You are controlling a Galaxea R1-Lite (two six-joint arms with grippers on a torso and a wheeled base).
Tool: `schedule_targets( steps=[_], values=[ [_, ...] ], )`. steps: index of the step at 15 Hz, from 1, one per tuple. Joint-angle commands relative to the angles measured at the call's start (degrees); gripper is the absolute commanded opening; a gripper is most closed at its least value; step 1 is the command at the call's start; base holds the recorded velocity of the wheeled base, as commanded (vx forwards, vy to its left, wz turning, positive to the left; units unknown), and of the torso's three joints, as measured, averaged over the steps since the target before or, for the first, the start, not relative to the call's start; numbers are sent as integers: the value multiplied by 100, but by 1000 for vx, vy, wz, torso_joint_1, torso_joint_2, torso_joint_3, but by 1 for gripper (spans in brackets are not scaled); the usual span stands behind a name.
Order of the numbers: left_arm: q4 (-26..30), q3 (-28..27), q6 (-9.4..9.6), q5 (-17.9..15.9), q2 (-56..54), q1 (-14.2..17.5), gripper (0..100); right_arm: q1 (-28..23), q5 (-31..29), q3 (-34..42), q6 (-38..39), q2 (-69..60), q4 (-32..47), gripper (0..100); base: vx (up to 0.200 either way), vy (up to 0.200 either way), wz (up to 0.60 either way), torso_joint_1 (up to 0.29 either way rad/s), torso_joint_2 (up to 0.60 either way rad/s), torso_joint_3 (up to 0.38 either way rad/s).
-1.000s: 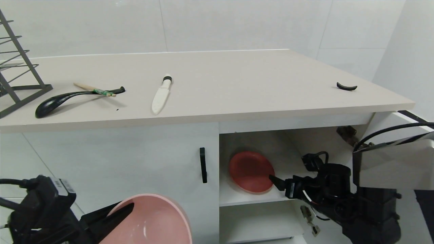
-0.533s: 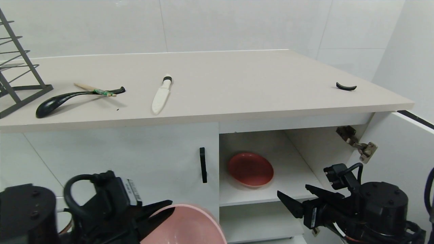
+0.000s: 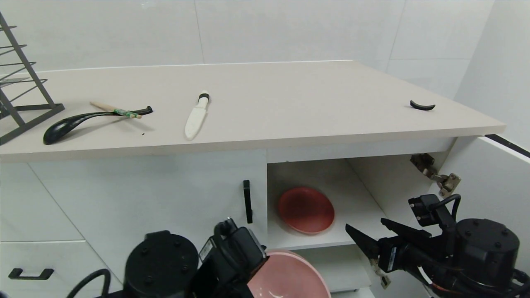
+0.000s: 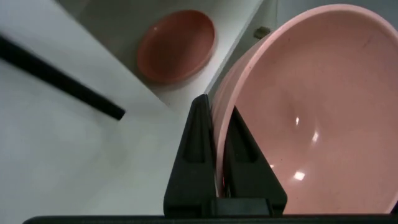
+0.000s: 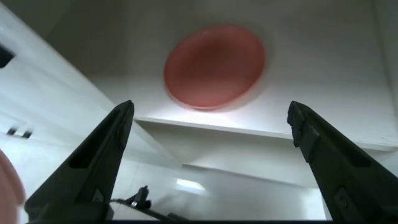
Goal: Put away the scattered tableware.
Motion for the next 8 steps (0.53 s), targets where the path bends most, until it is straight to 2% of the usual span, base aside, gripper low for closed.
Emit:
schedule_targets(
  steps=[1, 2, 3, 4, 5, 7, 8],
  values=[
    [-484, -185, 275, 223, 1050, -171, 0, -27, -103, 0, -16, -19, -6, 100, 0, 0, 0, 0, 0, 0],
    [-800, -255, 416, 320, 1366, -171, 0, -36, -103, 0, -16, -19, -6, 100, 0, 0, 0, 0, 0, 0],
    [-1416, -449, 539, 496, 1893, -197, 0, -36, -112, 0, -16, -19, -6, 100, 0, 0, 0, 0, 0, 0],
    [-1899, -660, 592, 707, 2377, -215, 0, -36, -112, 0, -16, -28, -6, 100, 0, 0, 0, 0, 0, 0],
    [-2312, -871, 645, 1058, 2799, -215, 0, -62, -112, 0, -16, -45, -6, 100, 0, 0, 0, 0, 0, 0],
    [-2910, -1187, 768, 1700, 3361, -276, 0, -106, -120, -44, -33, -177, -6, 100, 0, 0, 0, 0, 0, 0],
    [-3015, -1345, 768, 1779, 3537, -276, 0, -124, -120, -97, -33, -248, -6, 100, 0, 0, 0, 0, 0, 0]
  ],
)
